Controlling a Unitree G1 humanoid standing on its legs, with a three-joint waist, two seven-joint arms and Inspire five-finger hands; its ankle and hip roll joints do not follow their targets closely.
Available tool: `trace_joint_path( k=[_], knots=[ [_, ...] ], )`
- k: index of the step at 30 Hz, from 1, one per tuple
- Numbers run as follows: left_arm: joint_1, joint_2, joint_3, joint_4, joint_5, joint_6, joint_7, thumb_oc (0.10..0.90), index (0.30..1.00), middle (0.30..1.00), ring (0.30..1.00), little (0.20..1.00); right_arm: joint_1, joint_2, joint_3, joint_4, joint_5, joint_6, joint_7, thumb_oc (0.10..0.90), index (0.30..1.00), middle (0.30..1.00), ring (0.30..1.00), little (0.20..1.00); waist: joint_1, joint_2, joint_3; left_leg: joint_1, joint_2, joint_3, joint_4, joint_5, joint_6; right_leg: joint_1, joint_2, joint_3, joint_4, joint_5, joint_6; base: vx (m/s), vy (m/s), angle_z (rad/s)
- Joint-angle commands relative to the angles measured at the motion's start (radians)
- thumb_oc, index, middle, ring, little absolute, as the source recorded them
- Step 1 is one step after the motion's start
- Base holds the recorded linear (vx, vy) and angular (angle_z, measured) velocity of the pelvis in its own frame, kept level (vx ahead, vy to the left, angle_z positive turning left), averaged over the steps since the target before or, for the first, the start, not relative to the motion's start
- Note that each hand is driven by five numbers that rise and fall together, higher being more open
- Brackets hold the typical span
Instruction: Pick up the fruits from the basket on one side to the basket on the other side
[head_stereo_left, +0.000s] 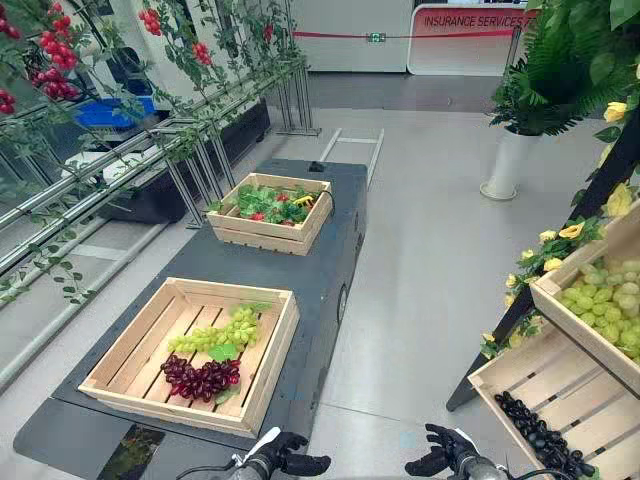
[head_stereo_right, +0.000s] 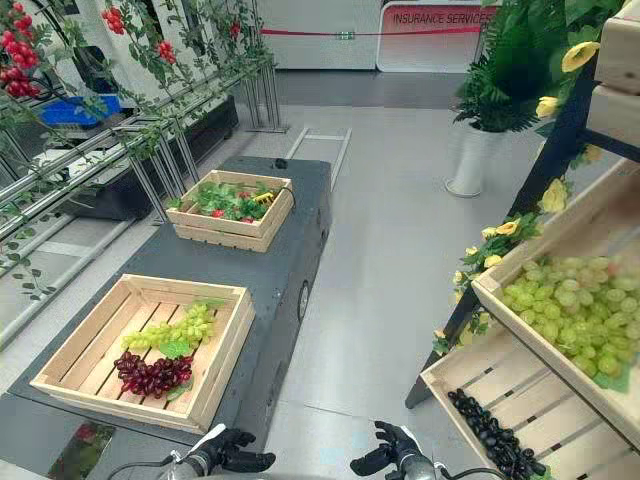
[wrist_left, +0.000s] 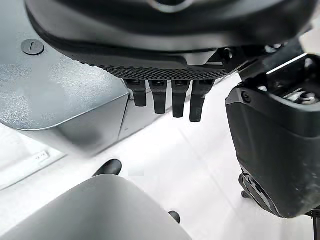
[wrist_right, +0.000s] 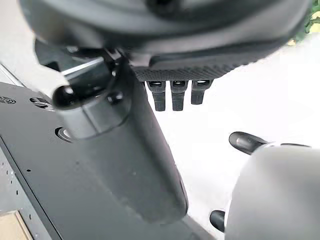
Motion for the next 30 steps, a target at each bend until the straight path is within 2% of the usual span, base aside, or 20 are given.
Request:
trace_joint_path(
  k=[1, 16, 22, 23, 24, 26, 28, 30],
  knots=[
    [-0.084, -0.022, 0.008, -0.003, -0.029, -0.076, 0.021, 0.8, 0.9, 0.9, 0.9, 0.9, -0.062, 0.018, 0.016, 0.034, 0.001, -0.036, 0.001, 0.8, 0.9, 0.9, 0.9, 0.9, 0.008, -0.029, 0.064, 0.045, -0.058, 0.046, 0.01, -0.156, 0.034, 0.044, 0.009, 0.016, 0.04, -0.117, -0.01, -0.03, -0.33, 1.61],
    [-0.085, -0.027, 0.006, 0.005, -0.023, -0.1, -0.012, 0.8, 0.9, 0.9, 0.9, 0.9, -0.065, 0.03, 0.024, 0.038, 0.011, -0.038, 0.016, 0.8, 0.9, 0.9, 0.9, 0.9, 0.024, -0.036, 0.073, 0.033, -0.062, 0.036, 0.01, -0.15, 0.035, 0.04, 0.005, -0.002, 0.042, -0.118, -0.012, 0.0, 0.0, 0.0],
    [-0.101, -0.008, -0.011, -0.03, -0.013, -0.225, 0.055, 0.8, 0.9, 0.9, 0.9, 0.9, -0.068, 0.026, 0.03, 0.03, 0.018, -0.037, 0.008, 0.8, 0.9, 0.9, 0.9, 0.9, 0.034, -0.032, 0.082, 0.022, -0.067, 0.022, 0.01, -0.145, 0.034, 0.035, -0.001, -0.014, 0.043, -0.118, -0.01, 0.0, 0.002, 0.01],
    [-0.109, -0.002, -0.005, -0.047, -0.074, -0.272, 0.07, 0.8, 0.9, 0.9, 0.9, 0.9, -0.071, 0.024, 0.033, 0.028, 0.022, -0.036, 0.007, 0.8, 0.9, 0.9, 0.9, 0.9, 0.038, -0.028, 0.085, 0.017, -0.068, 0.016, 0.01, -0.142, 0.034, 0.032, -0.003, -0.017, 0.044, -0.117, -0.009, 0.0, 0.015, 0.06],
    [-0.11, 0.0, -0.001, -0.051, -0.084, -0.287, 0.076, 0.8, 0.9, 0.9, 0.9, 0.9, -0.07, 0.023, 0.033, 0.027, 0.023, -0.037, 0.007, 0.8, 0.9, 0.9, 0.9, 0.9, 0.039, -0.028, 0.085, 0.017, -0.069, 0.015, 0.01, -0.141, 0.034, 0.031, -0.004, -0.018, 0.045, -0.117, -0.009, 0.0, 0.021, 0.09],
    [-0.123, 0.022, 0.023, -0.114, -0.108, -0.375, 0.131, 0.8, 0.9, 0.9, 0.9, 0.9, -0.067, 0.014, 0.034, 0.013, 0.022, -0.032, 0.01, 0.8, 0.9, 0.9, 0.9, 0.9, 0.046, -0.025, 0.089, 0.008, -0.071, 0.007, 0.01, -0.139, 0.034, 0.027, -0.006, -0.024, 0.044, -0.117, -0.008, -0.01, 0.028, 0.1],
    [-0.133, 0.054, 0.04, -0.199, 0.013, -0.443, 0.251, 0.8, 0.9, 0.9, 0.9, 0.9, -0.065, 0.001, 0.03, 0.002, 0.017, -0.029, 0.016, 0.8, 0.9, 0.9, 0.9, 0.9, 0.054, -0.022, 0.093, 0.001, -0.072, -0.002, 0.01, -0.135, 0.033, 0.025, -0.008, -0.03, 0.042, -0.116, -0.01, -0.01, 0.053, 0.1],
    [-0.141, 0.106, 0.056, -0.309, 0.164, -0.473, 0.401, 0.8, 0.9, 0.9, 0.9, 0.9, -0.06, -0.018, 0.022, -0.006, 0.006, -0.036, 0.029, 0.8, 0.9, 0.9, 0.9, 0.9, 0.063, -0.019, 0.094, -0.007, -0.074, -0.011, 0.01, -0.131, 0.032, 0.02, -0.008, -0.034, 0.042, -0.115, -0.012, -0.01, 0.065, 0.07]
  ],
)
